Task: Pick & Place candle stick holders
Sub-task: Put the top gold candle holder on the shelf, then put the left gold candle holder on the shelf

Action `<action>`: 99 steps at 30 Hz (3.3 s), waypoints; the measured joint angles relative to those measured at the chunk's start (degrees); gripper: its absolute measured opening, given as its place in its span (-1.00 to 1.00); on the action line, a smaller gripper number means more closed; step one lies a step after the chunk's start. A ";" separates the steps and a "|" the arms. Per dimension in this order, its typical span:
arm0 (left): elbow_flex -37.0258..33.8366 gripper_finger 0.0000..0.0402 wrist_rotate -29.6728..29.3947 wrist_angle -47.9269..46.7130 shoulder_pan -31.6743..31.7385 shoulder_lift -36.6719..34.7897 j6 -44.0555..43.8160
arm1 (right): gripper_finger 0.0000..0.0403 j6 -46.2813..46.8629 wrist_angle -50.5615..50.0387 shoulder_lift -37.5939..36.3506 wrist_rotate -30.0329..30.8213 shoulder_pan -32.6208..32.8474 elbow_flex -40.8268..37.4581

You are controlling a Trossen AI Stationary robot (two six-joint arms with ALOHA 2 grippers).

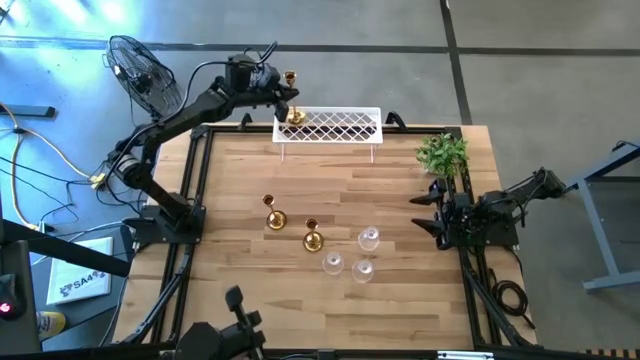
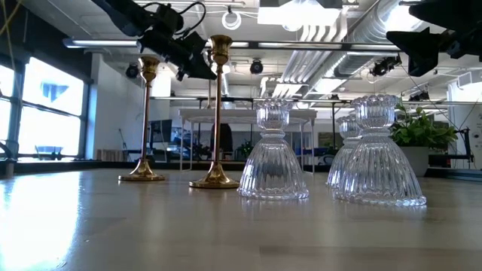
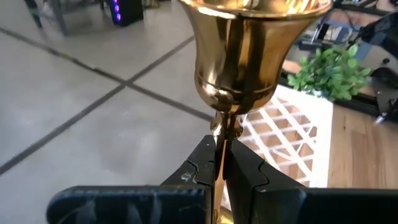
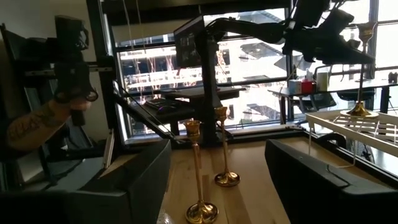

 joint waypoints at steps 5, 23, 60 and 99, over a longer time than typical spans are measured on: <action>0.00 -0.96 -1.45 -1.07 0.09 -0.01 1.34 | 0.28 0.03 -0.80 0.00 0.34 0.00 -0.02; 0.07 -0.96 -3.29 -2.75 0.43 -0.35 1.38 | 0.28 0.00 -1.90 0.00 0.34 0.00 -0.04; 0.07 -0.73 -1.07 -5.99 0.32 -0.57 2.85 | 0.28 0.00 -2.57 0.00 0.34 0.00 -0.04; 0.04 0.34 -2.75 -24.67 0.29 -13.42 5.37 | 0.28 -0.24 -3.58 -0.02 0.19 0.00 -0.04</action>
